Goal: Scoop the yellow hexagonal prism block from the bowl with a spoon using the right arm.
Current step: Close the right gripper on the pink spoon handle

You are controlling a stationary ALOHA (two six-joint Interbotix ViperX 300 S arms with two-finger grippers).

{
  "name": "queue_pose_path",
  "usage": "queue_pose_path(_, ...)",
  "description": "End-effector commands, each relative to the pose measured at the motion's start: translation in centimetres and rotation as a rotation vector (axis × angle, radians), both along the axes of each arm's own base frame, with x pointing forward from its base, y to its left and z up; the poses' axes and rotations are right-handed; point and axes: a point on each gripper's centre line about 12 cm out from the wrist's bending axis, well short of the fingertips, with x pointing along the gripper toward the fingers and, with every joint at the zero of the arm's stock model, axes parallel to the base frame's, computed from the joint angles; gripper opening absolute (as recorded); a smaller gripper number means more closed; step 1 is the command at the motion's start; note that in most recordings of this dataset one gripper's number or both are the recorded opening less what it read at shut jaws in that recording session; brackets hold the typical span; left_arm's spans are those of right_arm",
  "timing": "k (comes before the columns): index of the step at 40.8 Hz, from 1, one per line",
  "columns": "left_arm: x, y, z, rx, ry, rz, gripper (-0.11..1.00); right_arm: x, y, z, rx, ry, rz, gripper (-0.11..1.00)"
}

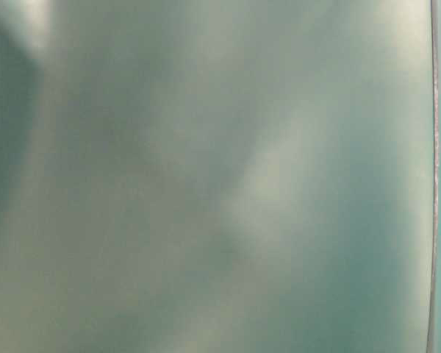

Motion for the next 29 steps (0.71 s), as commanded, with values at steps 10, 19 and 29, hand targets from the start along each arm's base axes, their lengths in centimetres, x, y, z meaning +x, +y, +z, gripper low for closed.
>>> queue_pose_path(10,0.28,0.0,0.86,0.0,-0.018,0.0,-0.01,0.29,0.12,0.37,0.001,-0.023,-0.002,0.48)
queue_pose_path(19,0.28,0.0,0.86,0.0,-0.018,0.0,-0.01,0.32,0.15,0.36,-0.007,-0.021,0.001,0.48)
queue_pose_path(29,0.28,0.0,0.86,0.0,-0.018,0.0,-0.01,0.35,0.17,0.35,-0.009,-0.02,0.003,0.48)
